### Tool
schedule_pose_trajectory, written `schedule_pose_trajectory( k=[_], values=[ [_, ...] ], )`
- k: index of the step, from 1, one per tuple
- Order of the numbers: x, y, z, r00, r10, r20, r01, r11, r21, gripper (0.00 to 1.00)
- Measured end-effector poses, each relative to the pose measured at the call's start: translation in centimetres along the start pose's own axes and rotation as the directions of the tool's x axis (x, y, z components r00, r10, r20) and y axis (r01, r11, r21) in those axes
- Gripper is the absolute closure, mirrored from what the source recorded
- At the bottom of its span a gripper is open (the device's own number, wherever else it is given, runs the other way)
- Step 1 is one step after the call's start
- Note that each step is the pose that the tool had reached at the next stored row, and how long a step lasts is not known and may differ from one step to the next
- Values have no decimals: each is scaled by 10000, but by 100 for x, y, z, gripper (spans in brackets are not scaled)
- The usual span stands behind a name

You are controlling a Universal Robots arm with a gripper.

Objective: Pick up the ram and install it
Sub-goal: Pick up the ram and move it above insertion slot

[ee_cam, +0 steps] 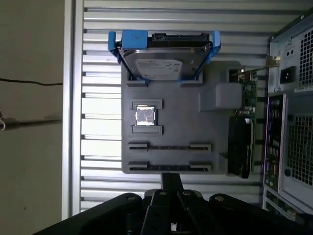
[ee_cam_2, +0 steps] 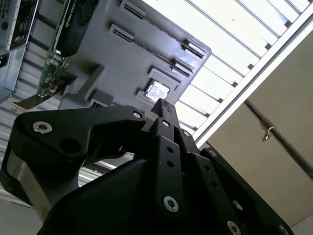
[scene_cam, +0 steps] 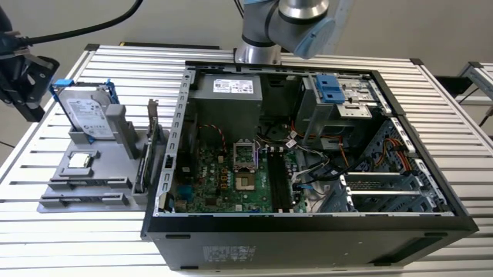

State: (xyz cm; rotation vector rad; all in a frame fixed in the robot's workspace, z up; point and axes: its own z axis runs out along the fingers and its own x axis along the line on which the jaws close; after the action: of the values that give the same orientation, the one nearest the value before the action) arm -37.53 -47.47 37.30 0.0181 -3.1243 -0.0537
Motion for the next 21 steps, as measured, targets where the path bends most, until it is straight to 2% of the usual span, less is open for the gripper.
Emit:
schedule_pose_trajectory(
  k=[11, 21],
  values=[
    [-21, -93, 17, 10000, 2, -7, -2, 10000, 9, 100],
    [-22, -123, 39, 10000, -29, 14, 29, 10000, 29, 100]
  ],
)
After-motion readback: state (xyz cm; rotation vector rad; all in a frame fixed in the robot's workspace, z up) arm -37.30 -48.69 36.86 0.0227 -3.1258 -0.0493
